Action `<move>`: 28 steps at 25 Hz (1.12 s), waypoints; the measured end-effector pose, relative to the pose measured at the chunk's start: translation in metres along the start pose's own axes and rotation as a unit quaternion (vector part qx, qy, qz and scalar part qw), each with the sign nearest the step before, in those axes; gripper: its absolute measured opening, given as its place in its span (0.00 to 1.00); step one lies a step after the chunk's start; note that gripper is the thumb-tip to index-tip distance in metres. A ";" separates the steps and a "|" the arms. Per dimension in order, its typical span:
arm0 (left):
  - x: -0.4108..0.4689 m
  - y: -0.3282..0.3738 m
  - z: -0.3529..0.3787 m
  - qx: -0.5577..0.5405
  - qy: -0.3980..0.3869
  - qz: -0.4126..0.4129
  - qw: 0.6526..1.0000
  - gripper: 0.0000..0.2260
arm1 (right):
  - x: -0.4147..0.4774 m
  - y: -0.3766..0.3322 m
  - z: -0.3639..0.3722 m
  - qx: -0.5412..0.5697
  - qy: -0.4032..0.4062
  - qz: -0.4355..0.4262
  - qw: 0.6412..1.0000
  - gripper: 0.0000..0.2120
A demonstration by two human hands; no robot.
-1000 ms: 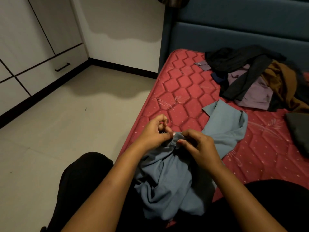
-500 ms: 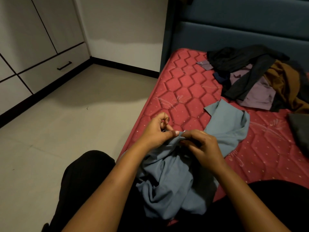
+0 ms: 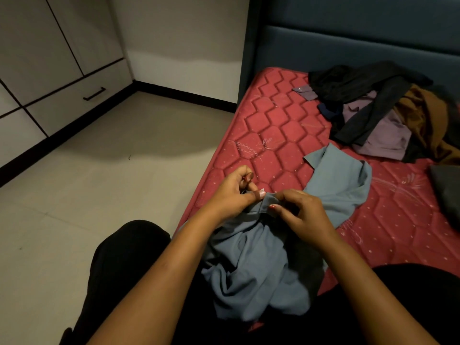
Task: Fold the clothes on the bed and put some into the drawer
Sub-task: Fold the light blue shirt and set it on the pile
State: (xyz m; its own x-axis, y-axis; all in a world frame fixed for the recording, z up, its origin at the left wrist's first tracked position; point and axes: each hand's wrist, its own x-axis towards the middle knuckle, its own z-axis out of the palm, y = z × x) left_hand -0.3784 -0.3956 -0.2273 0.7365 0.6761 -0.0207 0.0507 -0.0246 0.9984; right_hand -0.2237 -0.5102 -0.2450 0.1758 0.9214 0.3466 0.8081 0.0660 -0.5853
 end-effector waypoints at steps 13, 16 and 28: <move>-0.006 0.011 -0.007 0.344 -0.002 0.205 0.916 0.12 | 0.005 -0.014 -0.003 0.037 -0.055 0.050 0.997 0.07; -0.005 0.013 -0.002 0.446 0.021 0.241 0.862 0.09 | 0.011 -0.011 -0.006 -0.022 -0.043 0.022 0.999 0.08; -0.003 0.004 -0.025 0.441 0.030 0.163 0.882 0.15 | 0.003 0.014 -0.014 0.050 -0.146 0.101 0.983 0.08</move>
State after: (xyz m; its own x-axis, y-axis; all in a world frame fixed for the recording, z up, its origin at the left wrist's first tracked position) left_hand -0.3975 -0.3794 -0.2222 0.7730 0.5641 0.2901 0.3665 -0.7705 0.5216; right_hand -0.2038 -0.5119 -0.2418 0.1465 0.9892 0.0000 0.7111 -0.1053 -0.6951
